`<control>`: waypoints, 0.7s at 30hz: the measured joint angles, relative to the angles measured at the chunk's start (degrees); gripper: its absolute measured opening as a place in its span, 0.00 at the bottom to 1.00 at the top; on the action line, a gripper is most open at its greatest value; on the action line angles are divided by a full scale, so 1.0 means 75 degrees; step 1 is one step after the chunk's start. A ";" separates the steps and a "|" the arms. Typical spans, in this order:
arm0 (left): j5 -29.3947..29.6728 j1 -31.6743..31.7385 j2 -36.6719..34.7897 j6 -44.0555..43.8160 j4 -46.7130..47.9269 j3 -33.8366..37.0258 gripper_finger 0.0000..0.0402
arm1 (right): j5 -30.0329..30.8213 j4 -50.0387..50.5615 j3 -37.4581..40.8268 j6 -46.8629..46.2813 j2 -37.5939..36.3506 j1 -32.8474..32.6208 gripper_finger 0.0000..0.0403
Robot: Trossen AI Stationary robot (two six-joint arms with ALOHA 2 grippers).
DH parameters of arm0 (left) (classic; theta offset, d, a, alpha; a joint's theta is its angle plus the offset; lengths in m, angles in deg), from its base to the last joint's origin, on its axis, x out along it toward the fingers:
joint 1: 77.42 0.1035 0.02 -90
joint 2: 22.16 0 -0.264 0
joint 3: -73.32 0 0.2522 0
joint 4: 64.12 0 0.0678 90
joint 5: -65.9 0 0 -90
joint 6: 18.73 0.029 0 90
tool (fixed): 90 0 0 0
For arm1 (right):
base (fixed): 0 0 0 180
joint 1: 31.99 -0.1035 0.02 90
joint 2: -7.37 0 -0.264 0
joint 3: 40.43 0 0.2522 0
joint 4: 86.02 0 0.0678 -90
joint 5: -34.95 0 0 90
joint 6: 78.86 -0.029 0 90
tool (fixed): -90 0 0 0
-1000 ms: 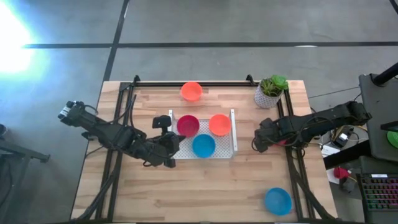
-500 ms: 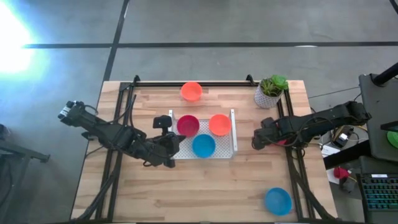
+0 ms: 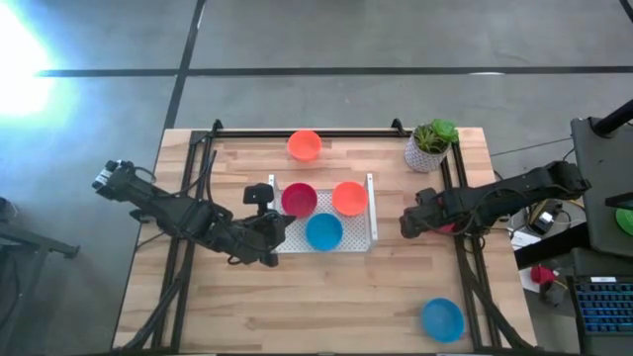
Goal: Pick & Place Mini bowls
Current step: Stack the red bowl on top of the red bowls on the shelf
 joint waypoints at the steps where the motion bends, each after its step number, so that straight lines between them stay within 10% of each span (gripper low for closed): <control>1: -0.0008 0.0000 0.0000 -0.0003 0.0000 0.0000 0.00 | 0.0083 -0.0012 0.0041 -0.0006 0.0000 0.0001 0.16; 21: -0.0079 0.0000 0.0000 -0.0012 0.0006 0.0000 0.00 | 0.0733 -0.0169 0.0116 0.0145 0.0366 0.0006 0.16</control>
